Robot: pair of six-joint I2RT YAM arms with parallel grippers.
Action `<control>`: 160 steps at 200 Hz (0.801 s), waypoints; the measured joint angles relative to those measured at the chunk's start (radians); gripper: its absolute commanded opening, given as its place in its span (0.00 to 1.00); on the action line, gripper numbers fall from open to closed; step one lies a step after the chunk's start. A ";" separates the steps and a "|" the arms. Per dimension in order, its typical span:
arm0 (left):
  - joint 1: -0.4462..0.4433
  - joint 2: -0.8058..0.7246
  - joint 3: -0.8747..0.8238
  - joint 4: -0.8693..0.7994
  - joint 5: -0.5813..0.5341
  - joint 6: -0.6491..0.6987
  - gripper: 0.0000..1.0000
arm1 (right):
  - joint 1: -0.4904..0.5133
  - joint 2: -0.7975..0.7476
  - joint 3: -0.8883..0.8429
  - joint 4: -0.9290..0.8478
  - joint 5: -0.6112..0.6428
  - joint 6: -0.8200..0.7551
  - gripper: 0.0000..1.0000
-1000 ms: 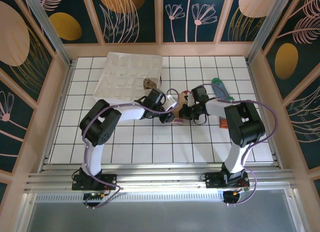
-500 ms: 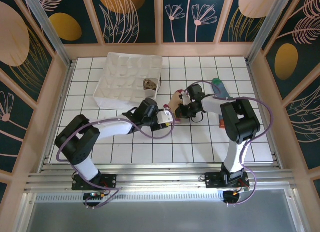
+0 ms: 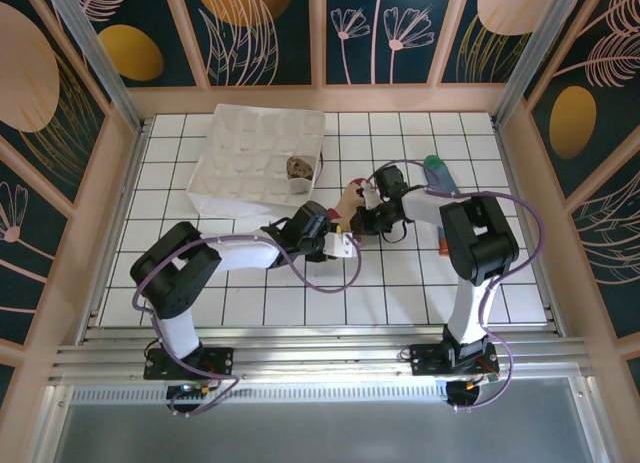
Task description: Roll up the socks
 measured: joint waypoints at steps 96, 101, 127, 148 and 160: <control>0.007 0.103 0.129 -0.101 0.045 -0.050 0.00 | -0.014 -0.015 -0.016 0.011 -0.030 -0.036 0.23; 0.009 0.103 0.139 -0.122 0.064 -0.066 0.00 | -0.021 -0.028 -0.034 0.023 -0.039 -0.032 0.27; 0.015 0.129 0.222 -0.246 0.224 -0.190 0.00 | -0.078 -0.145 -0.175 0.076 -0.078 0.006 0.34; 0.023 0.156 0.262 -0.302 0.354 -0.304 0.00 | -0.127 -0.276 -0.312 0.134 -0.086 0.049 0.34; 0.035 0.167 0.271 -0.325 0.425 -0.357 0.00 | -0.137 -0.350 -0.372 0.179 -0.092 0.065 0.34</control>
